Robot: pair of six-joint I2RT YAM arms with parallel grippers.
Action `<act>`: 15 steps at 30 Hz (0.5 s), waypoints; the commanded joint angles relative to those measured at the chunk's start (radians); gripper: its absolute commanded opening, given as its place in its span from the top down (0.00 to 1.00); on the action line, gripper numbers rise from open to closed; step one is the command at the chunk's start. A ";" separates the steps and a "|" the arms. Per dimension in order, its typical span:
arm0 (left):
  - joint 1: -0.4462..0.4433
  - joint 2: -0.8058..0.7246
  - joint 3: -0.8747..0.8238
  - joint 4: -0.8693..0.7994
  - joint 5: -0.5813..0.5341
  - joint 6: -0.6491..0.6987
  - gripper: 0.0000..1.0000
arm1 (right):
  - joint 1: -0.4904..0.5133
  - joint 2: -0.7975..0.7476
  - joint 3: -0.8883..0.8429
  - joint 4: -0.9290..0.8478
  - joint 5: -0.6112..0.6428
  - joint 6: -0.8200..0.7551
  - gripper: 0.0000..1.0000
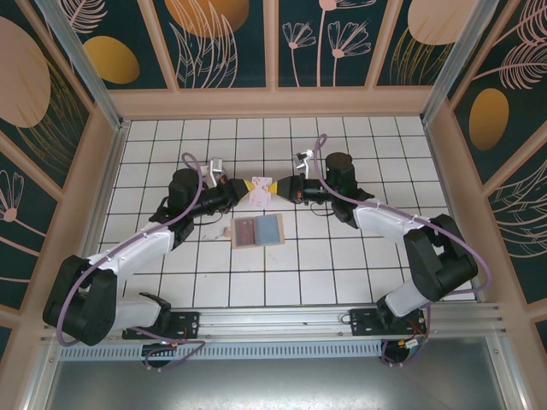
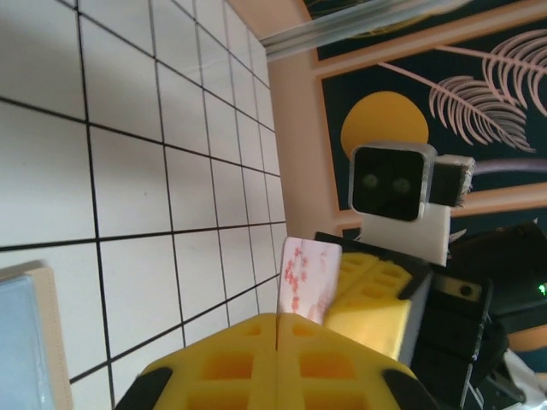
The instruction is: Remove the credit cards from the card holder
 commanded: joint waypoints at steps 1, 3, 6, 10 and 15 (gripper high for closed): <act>-0.008 -0.034 -0.010 0.066 0.047 -0.004 1.00 | 0.012 0.014 0.033 0.043 -0.023 -0.008 1.00; -0.008 -0.045 -0.007 0.058 0.038 0.005 1.00 | 0.013 0.011 0.034 0.019 -0.012 -0.022 0.90; -0.008 -0.052 0.012 -0.017 0.023 0.050 1.00 | 0.012 -0.011 0.027 -0.039 0.035 -0.059 0.48; -0.008 -0.052 0.073 -0.197 -0.029 0.164 1.00 | 0.008 -0.042 0.016 -0.103 0.070 -0.107 0.26; -0.008 -0.025 0.192 -0.499 -0.208 0.397 1.00 | -0.007 -0.091 -0.024 -0.147 0.103 -0.151 0.09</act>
